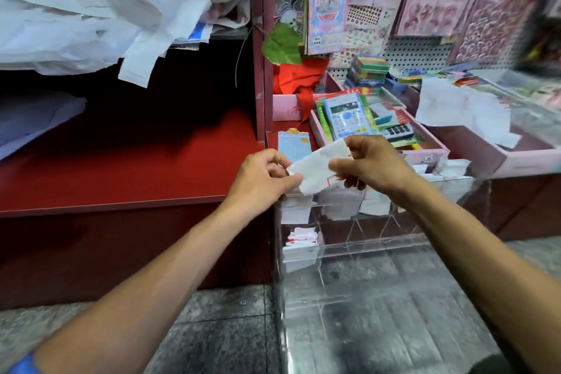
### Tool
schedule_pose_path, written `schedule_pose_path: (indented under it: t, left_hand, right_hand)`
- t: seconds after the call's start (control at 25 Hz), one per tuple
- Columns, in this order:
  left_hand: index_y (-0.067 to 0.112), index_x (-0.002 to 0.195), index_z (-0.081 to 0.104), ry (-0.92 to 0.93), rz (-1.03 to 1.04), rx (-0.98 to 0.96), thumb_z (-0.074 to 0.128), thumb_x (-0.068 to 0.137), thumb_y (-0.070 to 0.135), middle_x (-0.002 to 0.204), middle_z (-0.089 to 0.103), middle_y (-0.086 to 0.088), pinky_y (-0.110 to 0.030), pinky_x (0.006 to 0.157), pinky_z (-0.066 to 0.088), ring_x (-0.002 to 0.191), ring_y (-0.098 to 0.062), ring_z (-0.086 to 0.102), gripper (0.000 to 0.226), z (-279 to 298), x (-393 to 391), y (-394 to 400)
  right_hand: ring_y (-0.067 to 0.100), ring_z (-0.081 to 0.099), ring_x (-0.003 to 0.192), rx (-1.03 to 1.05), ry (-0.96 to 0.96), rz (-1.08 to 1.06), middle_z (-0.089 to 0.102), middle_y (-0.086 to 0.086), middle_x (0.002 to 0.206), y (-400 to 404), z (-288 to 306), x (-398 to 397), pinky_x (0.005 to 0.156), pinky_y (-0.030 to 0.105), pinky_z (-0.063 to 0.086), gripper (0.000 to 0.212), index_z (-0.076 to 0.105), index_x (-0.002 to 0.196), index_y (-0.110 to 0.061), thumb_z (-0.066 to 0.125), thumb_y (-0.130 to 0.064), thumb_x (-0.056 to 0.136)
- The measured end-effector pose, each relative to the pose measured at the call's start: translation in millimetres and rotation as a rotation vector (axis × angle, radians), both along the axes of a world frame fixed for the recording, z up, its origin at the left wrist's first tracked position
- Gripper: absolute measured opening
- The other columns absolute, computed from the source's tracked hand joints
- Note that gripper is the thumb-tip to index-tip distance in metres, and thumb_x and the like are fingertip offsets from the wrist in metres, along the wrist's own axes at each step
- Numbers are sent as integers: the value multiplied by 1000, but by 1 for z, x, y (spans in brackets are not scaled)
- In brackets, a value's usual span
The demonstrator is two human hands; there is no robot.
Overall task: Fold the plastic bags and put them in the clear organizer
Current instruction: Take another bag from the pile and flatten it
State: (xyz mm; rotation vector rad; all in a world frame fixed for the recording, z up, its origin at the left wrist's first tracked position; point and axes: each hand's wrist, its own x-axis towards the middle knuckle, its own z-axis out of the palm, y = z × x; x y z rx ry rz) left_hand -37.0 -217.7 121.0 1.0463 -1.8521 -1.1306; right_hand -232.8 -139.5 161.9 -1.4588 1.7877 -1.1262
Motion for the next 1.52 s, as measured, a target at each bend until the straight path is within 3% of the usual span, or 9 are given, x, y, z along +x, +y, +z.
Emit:
schedule_pose_path:
  t: [0.12, 0.28, 0.56, 0.72, 0.88, 1.08, 1.2, 1.32, 1.52]
  left_hand:
    - [24, 82, 63, -140, -31, -89, 77, 77, 11, 63, 69, 6, -20, 56, 42, 46, 1, 54, 20, -3, -26, 12]
    - [24, 77, 67, -290, -135, -173, 74, 79, 15, 64, 64, 11, -19, 60, 44, 54, 0, 56, 12, -13, -44, 22]
    - [27, 76, 67, -331, -155, -227, 71, 81, 16, 62, 63, 13, -20, 61, 43, 53, 5, 52, 12, -23, -62, 23]
    - [23, 80, 69, -348, -174, -225, 71, 83, 16, 65, 65, 12, -15, 58, 41, 52, 5, 53, 8, -24, -66, 23]
    - [21, 83, 71, -347, -181, -235, 70, 84, 14, 66, 66, 10, -9, 55, 38, 52, 5, 53, 7, -24, -67, 21]
    - [23, 84, 70, -324, -177, -212, 69, 85, 15, 66, 66, 11, -18, 61, 42, 53, 6, 53, 8, -23, -67, 21]
    - [23, 85, 70, -314, -162, -210, 68, 84, 15, 68, 68, 10, -23, 65, 49, 55, 1, 56, 8, -21, -64, 17]
    - [24, 85, 69, -316, -143, -204, 69, 84, 16, 70, 69, 10, -26, 69, 53, 63, -11, 66, 8, -21, -59, 13]
    - [24, 82, 71, -270, -73, -234, 68, 85, 11, 71, 68, 11, -16, 61, 45, 58, 2, 58, 14, -18, -54, 12]
  right_hand:
    - [5, 63, 56, 8, 390, 33, 70, 0, 66, 21, -5, -39, 54, 18, 44, 10, 68, 76, -10, 73, -10, 84]
    - [22, 58, 75, 156, 761, 231, 65, 1, 76, 26, -27, -57, 66, 31, 41, 13, 63, 77, -13, 68, -17, 88]
    - [33, 62, 95, 217, 981, 262, 68, 14, 98, 22, -71, -44, 65, 31, 36, 8, 62, 95, -16, 59, -12, 88]
    - [34, 61, 93, 200, 919, 244, 67, 15, 94, 15, -86, -40, 66, 31, 32, 10, 61, 95, -15, 59, -10, 87]
    - [23, 51, 79, 227, 791, 284, 62, 5, 81, 12, -90, -36, 67, 26, 31, 5, 67, 93, -15, 64, -17, 90]
    - [25, 63, 84, 347, 734, 177, 70, 8, 86, 8, -108, -42, 69, 23, 35, 8, 72, 85, -16, 72, -24, 86]
    - [26, 65, 82, 346, 766, 118, 67, 6, 78, 7, -110, -40, 67, 23, 37, 19, 66, 72, -18, 76, -29, 82]
    - [28, 67, 86, 325, 807, 92, 73, 11, 89, 9, -99, -34, 71, 26, 46, 16, 73, 84, -13, 69, -28, 86]
    - [16, 67, 75, 313, 672, 132, 74, 3, 82, 15, -55, -45, 73, 27, 52, 19, 76, 82, -14, 68, -29, 90]
